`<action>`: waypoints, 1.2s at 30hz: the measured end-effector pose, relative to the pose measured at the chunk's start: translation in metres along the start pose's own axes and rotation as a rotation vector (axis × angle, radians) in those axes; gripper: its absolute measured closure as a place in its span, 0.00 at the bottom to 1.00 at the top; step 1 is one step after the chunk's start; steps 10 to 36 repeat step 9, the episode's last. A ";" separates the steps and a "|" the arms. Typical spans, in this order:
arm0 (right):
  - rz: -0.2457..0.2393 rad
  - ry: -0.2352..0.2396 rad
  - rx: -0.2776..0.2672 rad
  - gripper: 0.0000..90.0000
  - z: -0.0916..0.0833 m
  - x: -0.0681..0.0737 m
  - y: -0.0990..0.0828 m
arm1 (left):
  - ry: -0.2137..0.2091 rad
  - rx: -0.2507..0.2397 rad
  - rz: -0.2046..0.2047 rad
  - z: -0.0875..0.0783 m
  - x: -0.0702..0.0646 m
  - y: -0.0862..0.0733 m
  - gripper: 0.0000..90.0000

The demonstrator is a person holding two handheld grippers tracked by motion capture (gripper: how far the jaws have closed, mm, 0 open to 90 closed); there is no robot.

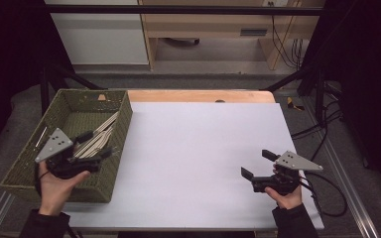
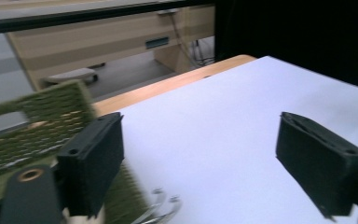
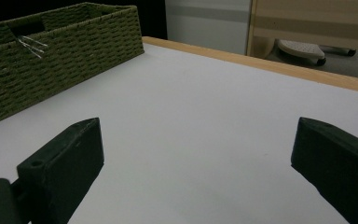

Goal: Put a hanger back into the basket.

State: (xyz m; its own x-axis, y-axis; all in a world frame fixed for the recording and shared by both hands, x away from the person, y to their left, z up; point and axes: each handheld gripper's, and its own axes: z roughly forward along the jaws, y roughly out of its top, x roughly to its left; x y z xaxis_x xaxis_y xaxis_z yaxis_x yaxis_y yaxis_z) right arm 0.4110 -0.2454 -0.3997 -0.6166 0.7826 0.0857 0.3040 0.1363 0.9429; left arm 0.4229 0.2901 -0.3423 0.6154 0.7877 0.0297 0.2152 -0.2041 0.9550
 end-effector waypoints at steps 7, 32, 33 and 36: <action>-0.010 -0.002 -0.016 0.03 -0.002 0.000 0.000 | -0.075 0.018 -0.037 0.022 -0.033 -0.014 0.10; -0.012 -0.001 -0.015 0.03 -0.002 0.000 -0.001 | -0.079 0.011 -0.043 0.023 -0.037 -0.018 0.10; -0.012 -0.001 -0.015 0.03 -0.002 0.000 -0.001 | -0.079 0.011 -0.043 0.023 -0.037 -0.018 0.10; -0.012 -0.001 -0.015 0.03 -0.002 0.000 -0.001 | -0.079 0.011 -0.043 0.023 -0.037 -0.018 0.10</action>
